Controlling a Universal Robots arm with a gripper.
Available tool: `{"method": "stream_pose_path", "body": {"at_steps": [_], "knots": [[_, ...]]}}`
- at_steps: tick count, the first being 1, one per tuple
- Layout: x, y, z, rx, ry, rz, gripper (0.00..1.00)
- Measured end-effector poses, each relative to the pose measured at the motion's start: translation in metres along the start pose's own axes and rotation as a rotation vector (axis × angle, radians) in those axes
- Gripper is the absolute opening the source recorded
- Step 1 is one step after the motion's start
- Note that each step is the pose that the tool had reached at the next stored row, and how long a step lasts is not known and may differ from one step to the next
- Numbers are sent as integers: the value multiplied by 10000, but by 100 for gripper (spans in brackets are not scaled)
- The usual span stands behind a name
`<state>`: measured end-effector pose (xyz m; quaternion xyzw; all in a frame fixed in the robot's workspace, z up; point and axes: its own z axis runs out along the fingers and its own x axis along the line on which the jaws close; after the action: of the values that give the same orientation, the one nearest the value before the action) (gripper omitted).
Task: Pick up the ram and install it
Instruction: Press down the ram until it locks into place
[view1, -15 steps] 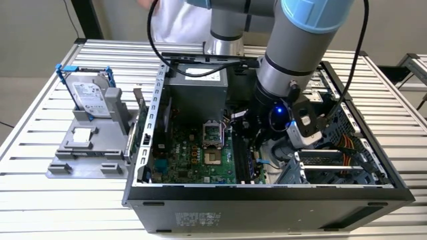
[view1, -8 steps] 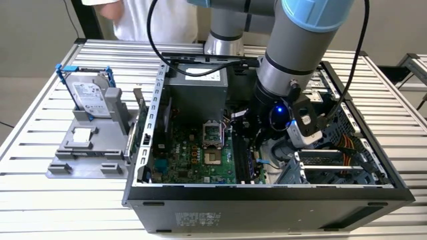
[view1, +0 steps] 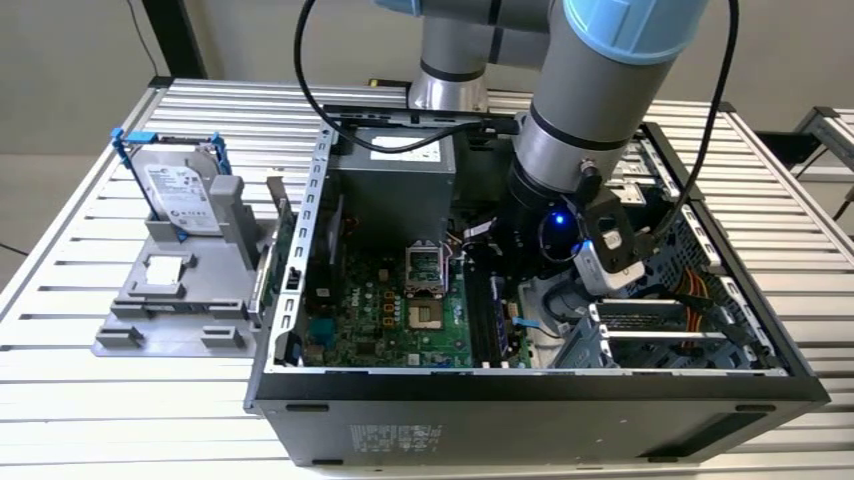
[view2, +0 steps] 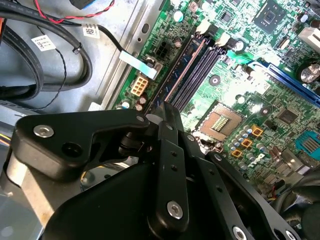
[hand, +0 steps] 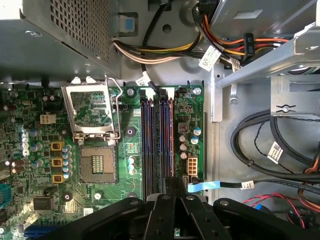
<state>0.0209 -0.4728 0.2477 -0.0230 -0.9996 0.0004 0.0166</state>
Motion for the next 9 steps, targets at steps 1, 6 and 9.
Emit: {"method": "stream_pose_path", "body": {"at_steps": [1, 6, 9], "knots": [[0, 0, 0, 0, 0, 1, 0], [0, 0, 0, -1, 0, 44, 0], [0, 0, 0, -2, 0, 86, 0]]}}
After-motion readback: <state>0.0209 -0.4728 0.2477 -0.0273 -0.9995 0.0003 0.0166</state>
